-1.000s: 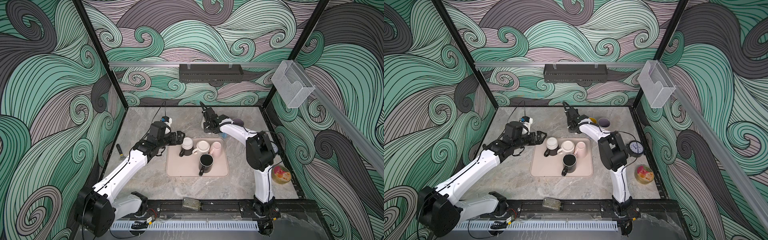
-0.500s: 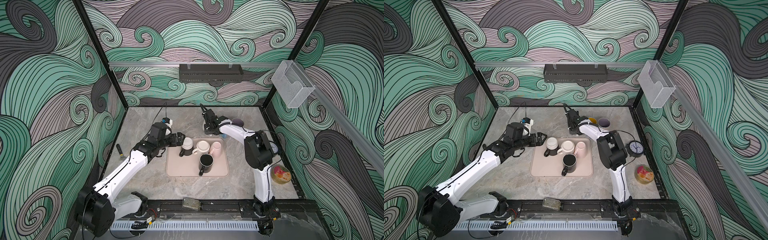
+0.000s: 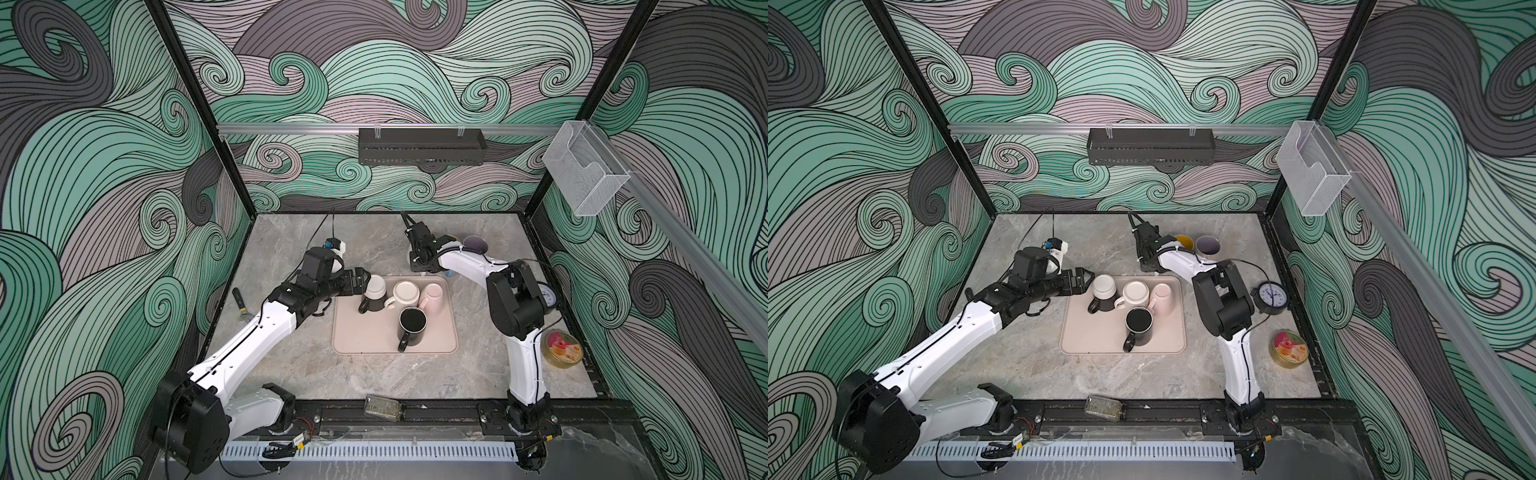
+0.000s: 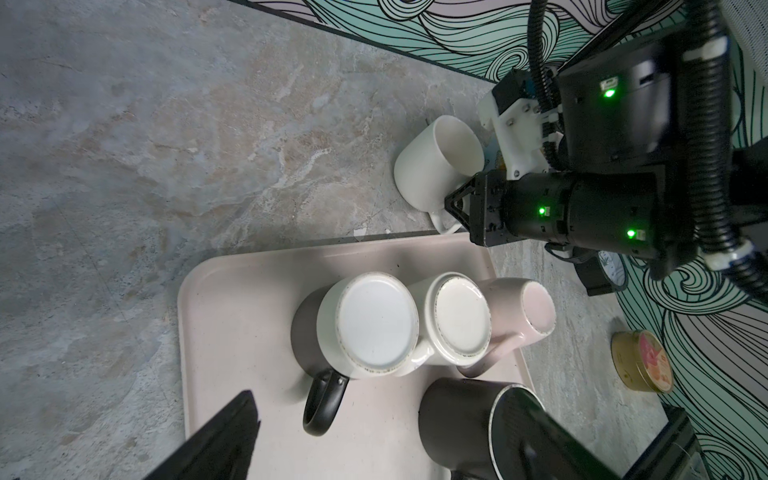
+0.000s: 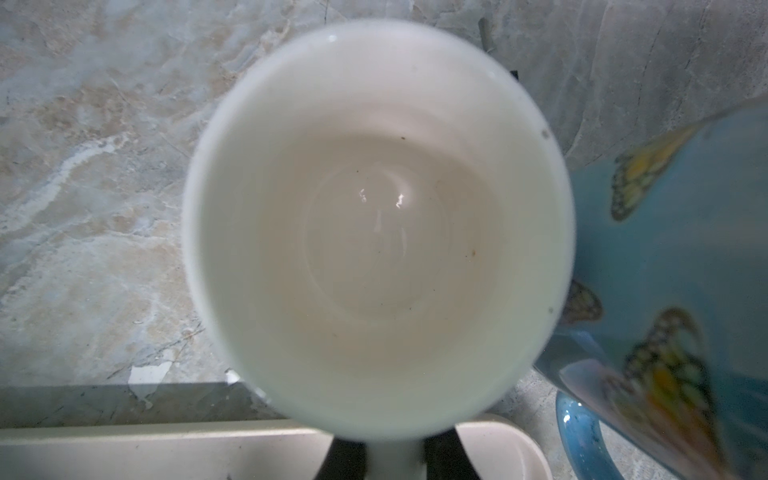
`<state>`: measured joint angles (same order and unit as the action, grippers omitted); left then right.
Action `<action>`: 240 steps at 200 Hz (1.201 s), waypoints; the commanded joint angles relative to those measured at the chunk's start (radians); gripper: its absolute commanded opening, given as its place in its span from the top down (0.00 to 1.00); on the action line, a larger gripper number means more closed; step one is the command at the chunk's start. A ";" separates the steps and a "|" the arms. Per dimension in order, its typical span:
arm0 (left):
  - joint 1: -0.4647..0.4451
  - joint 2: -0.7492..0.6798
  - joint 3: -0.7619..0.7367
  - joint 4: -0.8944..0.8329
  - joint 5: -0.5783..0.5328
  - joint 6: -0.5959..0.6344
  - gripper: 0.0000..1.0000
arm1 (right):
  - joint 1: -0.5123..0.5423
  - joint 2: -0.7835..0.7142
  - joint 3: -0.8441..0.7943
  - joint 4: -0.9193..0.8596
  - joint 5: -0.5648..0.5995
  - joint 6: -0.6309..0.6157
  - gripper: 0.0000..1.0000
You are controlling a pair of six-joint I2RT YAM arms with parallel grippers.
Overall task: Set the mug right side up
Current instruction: 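Lower the white mug upright beside the blue mug and open the right gripper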
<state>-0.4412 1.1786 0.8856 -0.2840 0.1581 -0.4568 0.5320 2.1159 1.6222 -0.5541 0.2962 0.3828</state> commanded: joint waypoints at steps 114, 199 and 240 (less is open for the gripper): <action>-0.008 0.033 0.001 0.014 0.008 0.004 0.07 | -0.009 -0.040 -0.036 0.056 0.018 0.047 0.81; -0.008 0.027 0.001 -0.001 0.008 0.017 0.08 | -0.002 -0.104 -0.025 0.040 0.006 0.020 0.75; -0.008 0.024 -0.005 -0.053 -0.007 0.038 0.12 | -0.001 -0.159 -0.032 0.029 -0.008 0.005 0.67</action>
<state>-0.4419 1.2034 0.8856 -0.2893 0.1589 -0.4515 0.5297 2.0090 1.5963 -0.5095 0.2886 0.3969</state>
